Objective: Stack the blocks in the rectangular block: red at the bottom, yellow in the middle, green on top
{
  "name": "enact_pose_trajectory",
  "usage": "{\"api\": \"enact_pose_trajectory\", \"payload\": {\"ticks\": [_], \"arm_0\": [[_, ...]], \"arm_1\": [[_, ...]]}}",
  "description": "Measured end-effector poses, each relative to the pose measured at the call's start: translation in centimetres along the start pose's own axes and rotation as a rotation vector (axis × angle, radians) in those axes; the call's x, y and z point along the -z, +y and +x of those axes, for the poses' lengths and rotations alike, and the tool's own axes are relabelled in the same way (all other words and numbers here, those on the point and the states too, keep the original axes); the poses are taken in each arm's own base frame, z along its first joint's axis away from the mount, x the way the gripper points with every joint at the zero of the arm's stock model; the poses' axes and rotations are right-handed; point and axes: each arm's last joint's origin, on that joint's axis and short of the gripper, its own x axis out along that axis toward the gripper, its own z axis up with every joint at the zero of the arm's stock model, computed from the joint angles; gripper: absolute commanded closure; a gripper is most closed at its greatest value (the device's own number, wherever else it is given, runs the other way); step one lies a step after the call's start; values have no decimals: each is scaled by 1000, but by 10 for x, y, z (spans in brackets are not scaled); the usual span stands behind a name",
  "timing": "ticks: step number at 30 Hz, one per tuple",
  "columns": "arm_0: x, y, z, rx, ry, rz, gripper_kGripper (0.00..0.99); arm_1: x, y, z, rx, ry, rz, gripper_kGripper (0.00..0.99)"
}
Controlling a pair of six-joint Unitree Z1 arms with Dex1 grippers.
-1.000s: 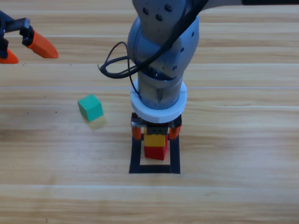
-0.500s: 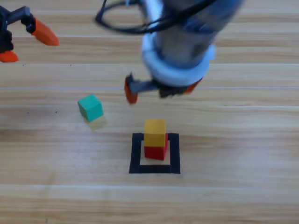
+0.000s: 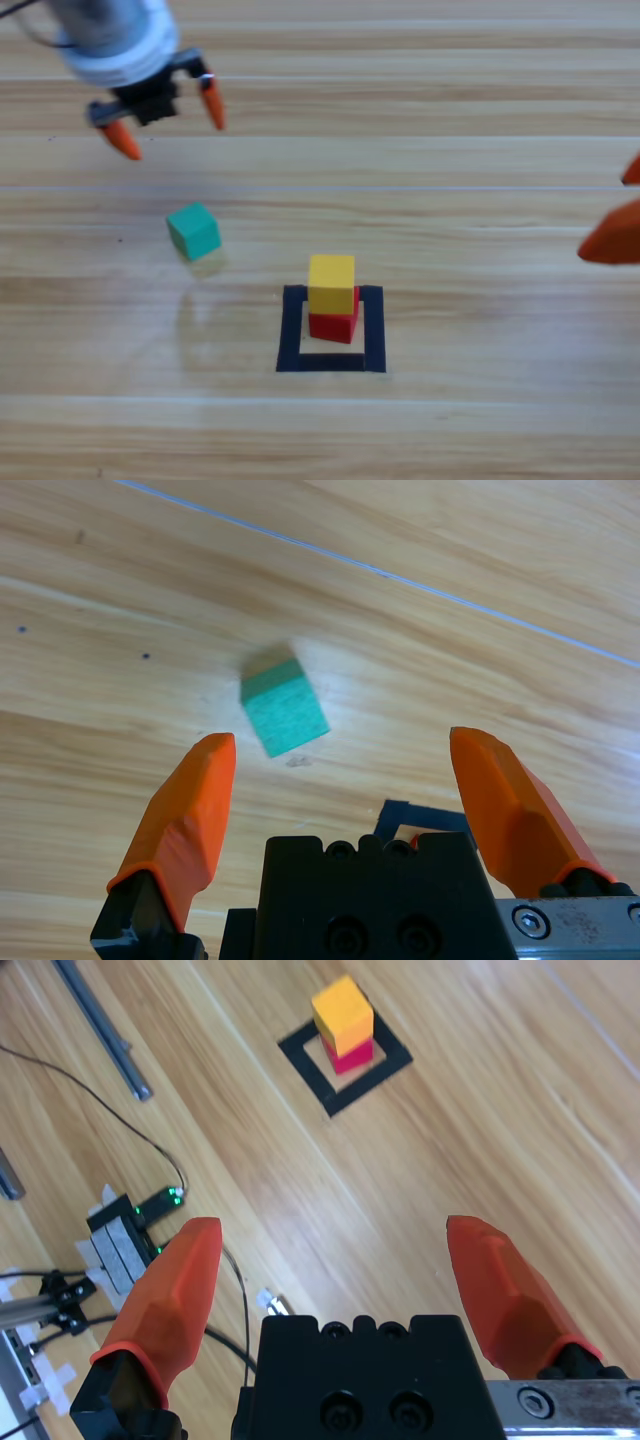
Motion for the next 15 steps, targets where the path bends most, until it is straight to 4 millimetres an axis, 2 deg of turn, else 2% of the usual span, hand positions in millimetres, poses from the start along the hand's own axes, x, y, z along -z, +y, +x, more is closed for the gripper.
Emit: {"api": "enact_pose_trajectory", "payload": {"ticks": [2, 6, 10, 15], "arm_0": [[-4, -15, 12, -27, 24, -7, 74], [-7, -30, 38, -92, 77, -30, 73], [-8, -33, 44, -112, 91, -52, 68], [-6, -30, 44, -139, 105, -101, 71]], "arm_1": [[6, -2, 2, -6, 17, -4, 0], [7, 0, 2, -72, 14, -27, 0], [7, 1, 4, -97, 16, -33, 1], [4, -4, 19, -102, 57, -21, 1]]}}
